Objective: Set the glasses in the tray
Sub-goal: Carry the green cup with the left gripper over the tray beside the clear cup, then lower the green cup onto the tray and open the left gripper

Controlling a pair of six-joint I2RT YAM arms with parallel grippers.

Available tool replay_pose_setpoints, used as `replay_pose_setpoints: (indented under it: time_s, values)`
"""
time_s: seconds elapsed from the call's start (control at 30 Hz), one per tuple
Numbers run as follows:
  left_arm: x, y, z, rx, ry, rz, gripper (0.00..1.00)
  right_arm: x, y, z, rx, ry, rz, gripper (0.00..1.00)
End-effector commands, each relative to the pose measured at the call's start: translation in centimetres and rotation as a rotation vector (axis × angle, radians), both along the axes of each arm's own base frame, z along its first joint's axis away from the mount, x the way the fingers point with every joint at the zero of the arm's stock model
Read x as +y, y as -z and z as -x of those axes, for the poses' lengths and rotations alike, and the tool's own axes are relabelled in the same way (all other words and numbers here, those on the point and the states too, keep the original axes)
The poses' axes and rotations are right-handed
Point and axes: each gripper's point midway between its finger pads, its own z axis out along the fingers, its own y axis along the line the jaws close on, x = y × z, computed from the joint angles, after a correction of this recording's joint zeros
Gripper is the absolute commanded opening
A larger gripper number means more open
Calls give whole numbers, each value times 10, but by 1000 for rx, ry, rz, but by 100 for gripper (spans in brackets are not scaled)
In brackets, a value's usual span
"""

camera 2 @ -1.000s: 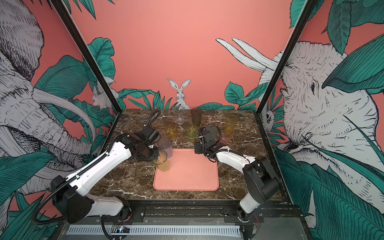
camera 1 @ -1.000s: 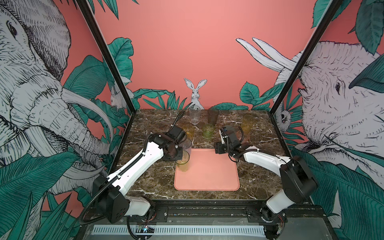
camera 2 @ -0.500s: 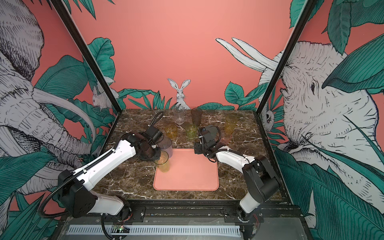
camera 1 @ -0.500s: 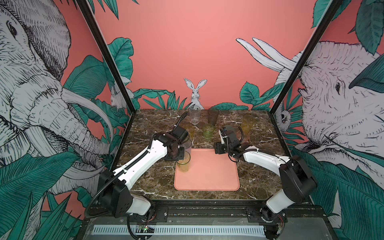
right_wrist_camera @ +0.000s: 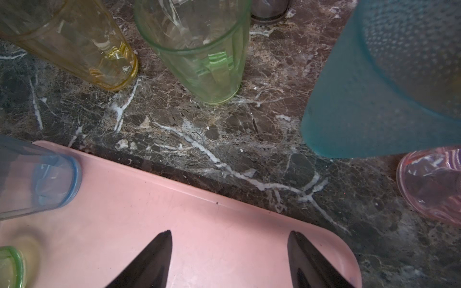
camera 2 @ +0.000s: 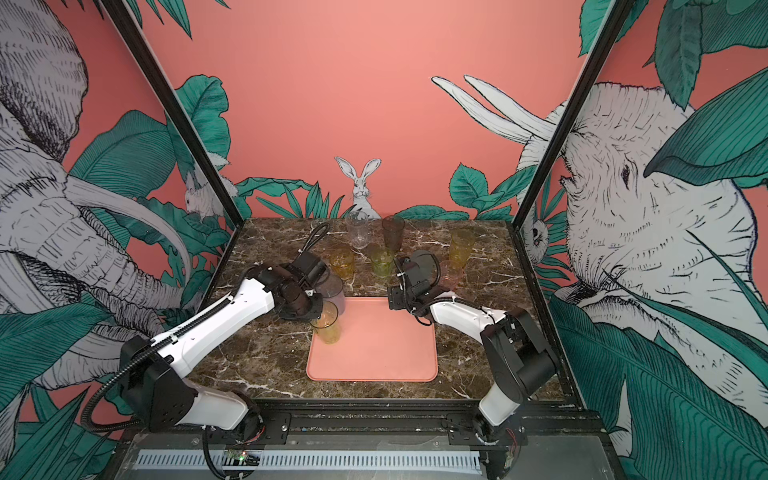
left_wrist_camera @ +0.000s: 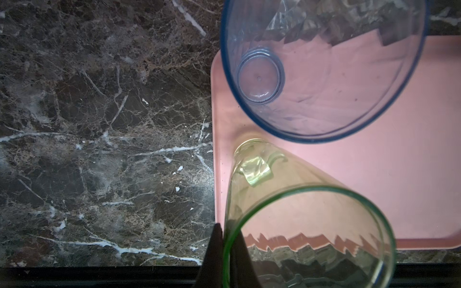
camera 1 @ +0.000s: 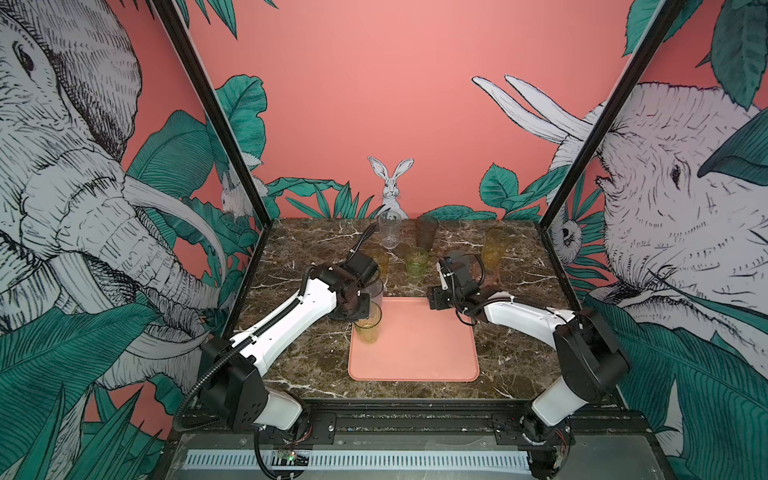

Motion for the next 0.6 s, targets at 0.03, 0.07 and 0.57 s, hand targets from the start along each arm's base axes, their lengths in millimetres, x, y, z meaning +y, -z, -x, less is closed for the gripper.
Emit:
replay_pose_setpoints:
  time_s: [0.03,0.07,0.57]
  values:
    - [-4,-9,-6,-29,-18,18,0,2,-9,-7,-17,12,-17,75]
    - [-4,-8,-6,-26,-18,17,0,2,-9,-7,-17,10,-17,75]
    - [-9,-1,-6,-1,-14,27,0,3,-8,-7,-16,11,-17,75]
